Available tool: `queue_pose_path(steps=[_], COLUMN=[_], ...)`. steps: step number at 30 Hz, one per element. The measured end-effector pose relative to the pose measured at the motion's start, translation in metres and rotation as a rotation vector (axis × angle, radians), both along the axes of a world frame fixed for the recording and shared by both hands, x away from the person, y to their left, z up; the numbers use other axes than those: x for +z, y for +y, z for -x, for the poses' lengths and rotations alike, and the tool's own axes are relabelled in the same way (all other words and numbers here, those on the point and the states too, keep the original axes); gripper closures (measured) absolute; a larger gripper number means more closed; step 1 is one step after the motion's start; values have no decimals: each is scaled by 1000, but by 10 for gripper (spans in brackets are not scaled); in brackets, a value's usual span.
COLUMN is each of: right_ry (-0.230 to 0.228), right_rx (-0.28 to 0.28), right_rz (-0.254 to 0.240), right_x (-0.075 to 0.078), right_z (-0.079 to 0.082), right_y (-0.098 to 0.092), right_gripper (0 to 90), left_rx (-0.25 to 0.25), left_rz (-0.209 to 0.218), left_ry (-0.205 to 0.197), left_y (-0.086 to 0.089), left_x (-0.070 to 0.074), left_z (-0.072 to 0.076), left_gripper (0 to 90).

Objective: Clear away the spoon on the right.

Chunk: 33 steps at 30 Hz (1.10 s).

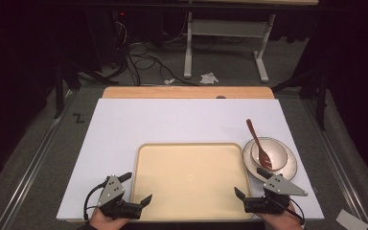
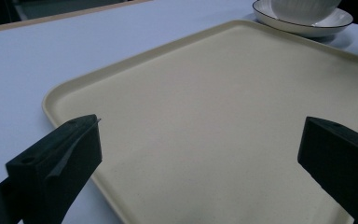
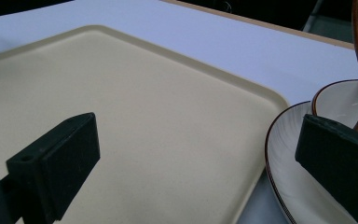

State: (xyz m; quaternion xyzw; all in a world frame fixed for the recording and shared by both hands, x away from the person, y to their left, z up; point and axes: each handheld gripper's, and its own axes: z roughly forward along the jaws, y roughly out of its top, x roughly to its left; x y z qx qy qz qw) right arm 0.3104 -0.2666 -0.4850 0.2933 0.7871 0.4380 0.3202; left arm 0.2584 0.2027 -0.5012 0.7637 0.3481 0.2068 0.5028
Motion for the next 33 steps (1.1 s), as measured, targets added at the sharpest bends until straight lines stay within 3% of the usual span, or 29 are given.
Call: queue_pose_path(steps=[1,2,4,5,7,17,27,30,33], right_ry=[35,35,92,92,144,147,144,145,142], right_rx=[0,0,-16,-16,-19,-1,6,4,3], right_rz=[-60,-60,-136,-136,-158,-127,-134,-135,-129], right_x=[8,8,13,13,13,9,10,10,9], right_z=[7,7,18,18,22,22,22,22,22], right_y=[8,8,16,16,18,18,18,17,16], right_gripper=[9,9,9,9,9,9,28,64,169], left_rx=[2,2,3,3,2,5,4,2,2], left_rz=[4,4,12,13,22,23,22,20,20], left_ry=[2,2,9,13,21,19,16,17,17], left_y=[0,0,1,1,1,1,2,1,1], left_x=[0,0,-1,-1,-1,-1,0,0,0], left_z=[0,0,-1,-1,-2,-2,-1,-1,-1], left_gripper=[1,1,1,1,1,1,1,1,1])
